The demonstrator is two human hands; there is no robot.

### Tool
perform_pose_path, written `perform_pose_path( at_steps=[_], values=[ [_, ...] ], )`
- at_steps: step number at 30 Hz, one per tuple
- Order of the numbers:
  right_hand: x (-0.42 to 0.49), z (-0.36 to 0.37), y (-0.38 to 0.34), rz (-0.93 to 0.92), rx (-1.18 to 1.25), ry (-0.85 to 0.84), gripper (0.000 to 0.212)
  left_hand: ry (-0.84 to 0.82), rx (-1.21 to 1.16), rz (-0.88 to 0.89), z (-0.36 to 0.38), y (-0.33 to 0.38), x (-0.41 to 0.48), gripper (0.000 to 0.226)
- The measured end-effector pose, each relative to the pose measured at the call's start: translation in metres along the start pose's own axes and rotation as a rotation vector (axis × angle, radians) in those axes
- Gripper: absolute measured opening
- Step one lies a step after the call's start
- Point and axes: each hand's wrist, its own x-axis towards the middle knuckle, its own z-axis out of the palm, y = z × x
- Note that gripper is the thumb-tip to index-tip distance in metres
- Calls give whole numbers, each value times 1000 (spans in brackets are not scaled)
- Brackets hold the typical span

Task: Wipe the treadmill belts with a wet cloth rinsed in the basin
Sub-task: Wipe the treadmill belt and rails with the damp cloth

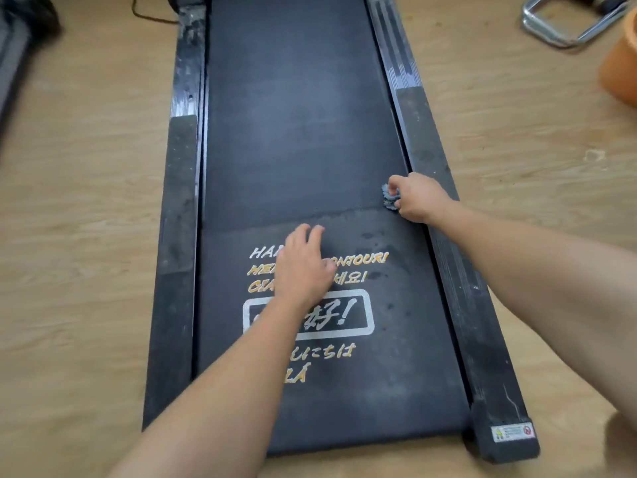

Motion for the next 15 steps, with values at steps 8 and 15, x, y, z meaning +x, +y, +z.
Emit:
perform_pose_path(
  at_steps=[8, 15],
  values=[
    [-2, 14, 13, -45, 25, 106, 20, 162, 118, 2, 77, -7, -114, 64],
    [-32, 31, 17, -97, 69, 147, 15, 211, 148, -16, 89, -13, -114, 74]
  ],
)
